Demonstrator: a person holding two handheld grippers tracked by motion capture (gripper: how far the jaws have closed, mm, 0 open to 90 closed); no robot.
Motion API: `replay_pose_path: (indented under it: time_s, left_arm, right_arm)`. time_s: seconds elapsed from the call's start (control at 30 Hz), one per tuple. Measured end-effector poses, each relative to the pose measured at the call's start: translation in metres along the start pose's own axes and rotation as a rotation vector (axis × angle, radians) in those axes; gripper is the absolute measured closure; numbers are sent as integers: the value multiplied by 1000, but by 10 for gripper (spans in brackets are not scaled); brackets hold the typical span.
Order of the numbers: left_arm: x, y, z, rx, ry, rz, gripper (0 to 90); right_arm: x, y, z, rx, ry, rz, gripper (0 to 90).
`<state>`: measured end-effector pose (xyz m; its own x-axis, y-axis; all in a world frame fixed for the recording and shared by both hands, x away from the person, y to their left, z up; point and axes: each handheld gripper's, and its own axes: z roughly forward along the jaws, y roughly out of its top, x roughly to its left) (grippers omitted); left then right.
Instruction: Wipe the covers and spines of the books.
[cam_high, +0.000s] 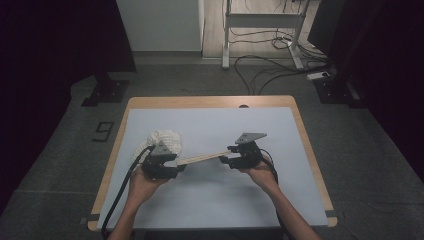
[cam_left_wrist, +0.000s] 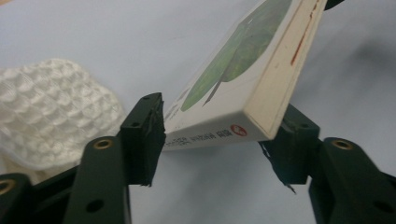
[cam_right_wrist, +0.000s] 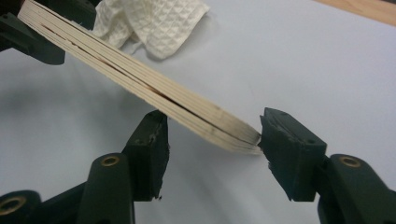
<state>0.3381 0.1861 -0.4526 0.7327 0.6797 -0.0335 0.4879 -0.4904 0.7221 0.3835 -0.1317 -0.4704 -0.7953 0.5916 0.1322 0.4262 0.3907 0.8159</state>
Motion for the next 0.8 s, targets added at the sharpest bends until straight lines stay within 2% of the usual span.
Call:
replay_pose_path:
  time_s: [0.23, 0.57, 0.8]
  left_arm:
    - [-15, -13, 4, 17, 29, 8, 322]
    - [-31, -33, 11, 29, 20, -17, 281]
    - [-38, -44, 15, 26, 16, -22, 279]
  right_arm:
    - [9, -12, -5, 21, 3, -15, 378]
    - [21, -32, -7, 51, -16, -61, 357]
    - [26, -47, -8, 44, -25, -71, 353]
